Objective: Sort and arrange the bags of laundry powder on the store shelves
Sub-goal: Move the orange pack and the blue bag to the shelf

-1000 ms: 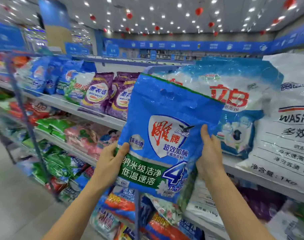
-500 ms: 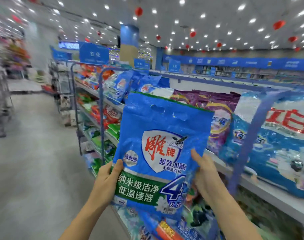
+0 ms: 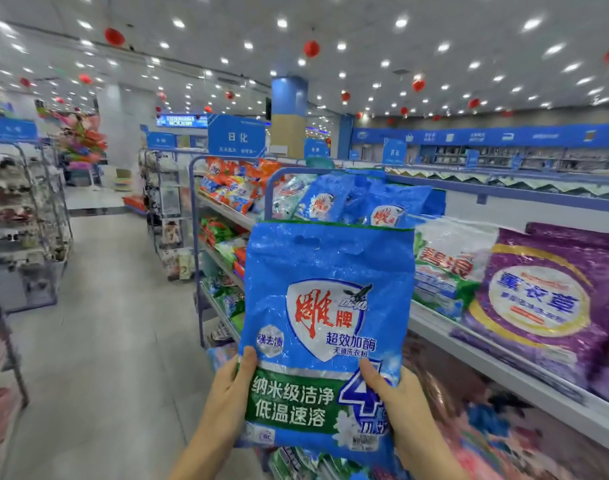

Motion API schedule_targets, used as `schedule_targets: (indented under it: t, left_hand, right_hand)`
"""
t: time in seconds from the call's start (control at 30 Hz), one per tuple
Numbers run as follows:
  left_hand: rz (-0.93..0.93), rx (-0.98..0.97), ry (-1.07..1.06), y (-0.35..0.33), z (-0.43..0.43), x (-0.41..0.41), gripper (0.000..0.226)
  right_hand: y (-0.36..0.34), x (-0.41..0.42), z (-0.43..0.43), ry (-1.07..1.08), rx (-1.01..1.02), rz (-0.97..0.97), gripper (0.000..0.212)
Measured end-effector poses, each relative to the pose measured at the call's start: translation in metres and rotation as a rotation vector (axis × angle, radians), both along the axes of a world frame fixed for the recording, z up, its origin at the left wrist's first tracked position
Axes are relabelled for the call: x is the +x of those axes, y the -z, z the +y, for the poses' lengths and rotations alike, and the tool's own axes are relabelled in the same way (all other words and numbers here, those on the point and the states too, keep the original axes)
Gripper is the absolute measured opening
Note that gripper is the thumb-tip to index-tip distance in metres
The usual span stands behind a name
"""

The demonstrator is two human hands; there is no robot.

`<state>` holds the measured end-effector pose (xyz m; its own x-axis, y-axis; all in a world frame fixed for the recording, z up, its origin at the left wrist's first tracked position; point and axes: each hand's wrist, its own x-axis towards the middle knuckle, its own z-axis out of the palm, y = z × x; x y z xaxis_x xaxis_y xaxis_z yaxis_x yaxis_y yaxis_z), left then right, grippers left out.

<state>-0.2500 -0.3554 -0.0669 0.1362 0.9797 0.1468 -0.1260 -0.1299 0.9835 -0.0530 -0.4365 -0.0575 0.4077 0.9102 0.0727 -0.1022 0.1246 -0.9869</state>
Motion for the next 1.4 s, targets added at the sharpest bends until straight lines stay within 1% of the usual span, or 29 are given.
schedule_targets:
  t: [0.1,0.13,0.2,0.3,0.33,0.43,0.5,0.57,0.6,0.67,0.7,0.87,0.93,1.0,1.07,1.1,1.13,1.17,1.2,1.23,1.33,1.4]
  left_hand:
    - [0.065,-0.069,0.042,0.011,0.050,0.000,0.044]
    - [0.086,-0.081,0.050,0.013,0.067,0.002,0.048]
    - [0.134,-0.111,0.049,0.012,0.103,0.011,0.060]
    - [0.154,-0.110,0.080,-0.003,0.160,0.033,0.078]
    - [0.155,-0.095,0.104,-0.010,0.179,0.043,0.079]
    - [0.170,-0.038,0.188,-0.040,0.233,0.077,0.063]
    - [0.147,0.004,0.223,-0.058,0.266,0.100,0.060]
    - [0.113,0.040,0.246,-0.071,0.295,0.126,0.062]
    - [0.093,0.055,0.258,-0.076,0.308,0.139,0.058]
    - [0.078,0.100,0.283,-0.086,0.333,0.166,0.043]
    - [0.087,0.119,0.306,-0.091,0.345,0.179,0.041]
    - [0.093,0.130,0.443,-0.104,0.385,0.234,0.039]
    - [0.135,0.141,0.522,-0.099,0.398,0.249,0.039]
    - [0.149,0.179,0.587,-0.098,0.407,0.260,0.037]
    - [0.111,0.190,0.632,-0.093,0.415,0.269,0.041]
    - [0.107,0.184,0.655,-0.092,0.416,0.273,0.045]
    - [0.107,0.190,0.673,-0.090,0.416,0.277,0.047]
    - [0.098,0.210,0.682,-0.088,0.414,0.281,0.049]
    - [0.081,0.229,0.690,-0.086,0.411,0.284,0.048]
    - [0.056,0.231,0.699,-0.085,0.408,0.287,0.047]
    - [-0.027,0.194,0.720,-0.086,0.400,0.296,0.048]
    - [-0.035,0.204,0.734,-0.086,0.399,0.303,0.051]
  right_hand:
    - [0.007,-0.003,0.044,0.061,0.004,-0.065,0.052]
    - [0.007,-0.001,0.059,0.079,0.004,-0.078,0.052]
    - [0.002,0.004,0.088,0.106,-0.002,-0.089,0.046]
    - [-0.012,0.021,0.135,0.129,0.052,-0.046,0.030]
    - [-0.020,0.029,0.151,0.142,0.071,-0.050,0.028]
    - [-0.045,0.052,0.192,0.206,0.110,-0.080,0.030]
    - [-0.061,0.069,0.217,0.267,0.145,-0.095,0.027]
    - [-0.074,0.086,0.237,0.326,0.173,-0.098,0.018]
    - [-0.080,0.094,0.245,0.351,0.189,-0.098,0.013]
    - [-0.090,0.110,0.260,0.409,0.224,-0.094,0.008]
    - [-0.094,0.117,0.266,0.440,0.239,-0.089,0.007]
    - [-0.103,0.145,0.293,0.652,0.259,-0.087,0.006]
    - [-0.101,0.151,0.301,0.725,0.235,-0.106,0.007]
    - [-0.097,0.156,0.305,0.809,0.193,-0.158,0.007]
    - [-0.090,0.159,0.308,0.901,0.121,-0.271,0.009]
    - [-0.086,0.160,0.309,0.936,0.085,-0.329,0.011]
    - [-0.083,0.160,0.311,0.965,0.055,-0.375,0.018]
    - [-0.078,0.162,0.312,0.996,0.037,-0.399,0.031]
    - [-0.076,0.163,0.314,1.031,0.029,-0.396,0.041]
    - [-0.075,0.165,0.318,1.068,0.034,-0.373,0.044]
    - [-0.074,0.165,0.330,1.195,0.043,-0.331,0.041]
    - [-0.076,0.166,0.337,1.294,0.050,-0.315,0.039]
